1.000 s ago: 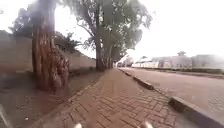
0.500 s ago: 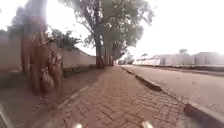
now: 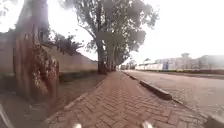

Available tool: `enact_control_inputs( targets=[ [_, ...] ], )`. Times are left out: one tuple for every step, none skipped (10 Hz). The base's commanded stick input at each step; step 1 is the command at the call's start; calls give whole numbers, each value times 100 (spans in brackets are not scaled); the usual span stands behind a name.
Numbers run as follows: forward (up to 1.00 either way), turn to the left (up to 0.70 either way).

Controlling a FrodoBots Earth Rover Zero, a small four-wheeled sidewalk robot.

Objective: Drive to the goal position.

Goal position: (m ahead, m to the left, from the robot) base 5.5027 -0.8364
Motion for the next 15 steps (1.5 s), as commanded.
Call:
enact_control_inputs(
  targets=[
    [70,17],
    [70,14],
    [70,10],
    [70,6],
    [70,2],
    [70,0],
    [70,0],
    [70,0],
    [70,0],
    [70,0],
    [70,0],
    [70,0],
    [70,0],
    [70,0],
    [70,-35]
  ],
)
